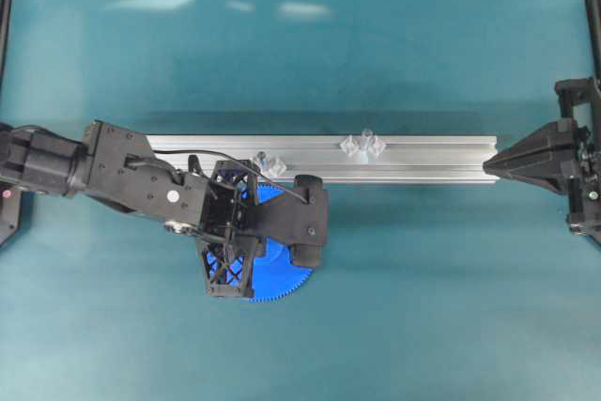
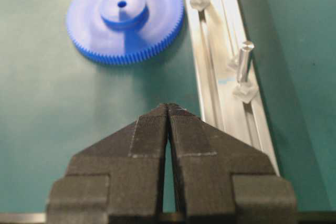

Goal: Insert the large gear onto the shaft.
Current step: 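Lower the open left gripper around the blue gear's hub, then close the left gripper on the gear hub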

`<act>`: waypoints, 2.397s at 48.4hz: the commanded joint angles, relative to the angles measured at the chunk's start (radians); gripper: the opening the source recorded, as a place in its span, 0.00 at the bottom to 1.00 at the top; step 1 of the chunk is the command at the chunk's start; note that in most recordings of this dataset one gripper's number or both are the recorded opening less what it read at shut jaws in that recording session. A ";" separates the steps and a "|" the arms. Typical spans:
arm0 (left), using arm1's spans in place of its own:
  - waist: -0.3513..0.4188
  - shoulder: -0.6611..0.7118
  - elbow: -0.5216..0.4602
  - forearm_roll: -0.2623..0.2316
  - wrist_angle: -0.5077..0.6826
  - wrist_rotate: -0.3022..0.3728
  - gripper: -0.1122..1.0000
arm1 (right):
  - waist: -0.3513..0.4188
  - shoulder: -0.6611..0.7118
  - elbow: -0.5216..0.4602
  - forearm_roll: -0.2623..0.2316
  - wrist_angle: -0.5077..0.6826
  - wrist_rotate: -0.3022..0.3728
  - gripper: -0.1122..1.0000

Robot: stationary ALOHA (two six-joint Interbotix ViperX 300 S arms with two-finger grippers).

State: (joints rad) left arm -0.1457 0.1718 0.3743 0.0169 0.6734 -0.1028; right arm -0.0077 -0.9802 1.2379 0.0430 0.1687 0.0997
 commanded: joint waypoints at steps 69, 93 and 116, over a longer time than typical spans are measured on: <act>0.008 0.021 -0.014 0.003 -0.032 0.006 0.95 | -0.002 -0.009 0.000 0.002 -0.008 0.011 0.16; 0.029 0.046 -0.014 0.003 -0.038 0.011 0.95 | -0.003 -0.009 0.000 0.002 -0.009 0.012 0.16; 0.029 0.066 -0.006 0.003 -0.049 0.011 0.95 | -0.014 -0.011 0.005 0.003 -0.009 0.012 0.16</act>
State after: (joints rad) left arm -0.1197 0.2424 0.3743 0.0169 0.6305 -0.0920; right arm -0.0184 -0.9956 1.2533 0.0430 0.1672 0.1028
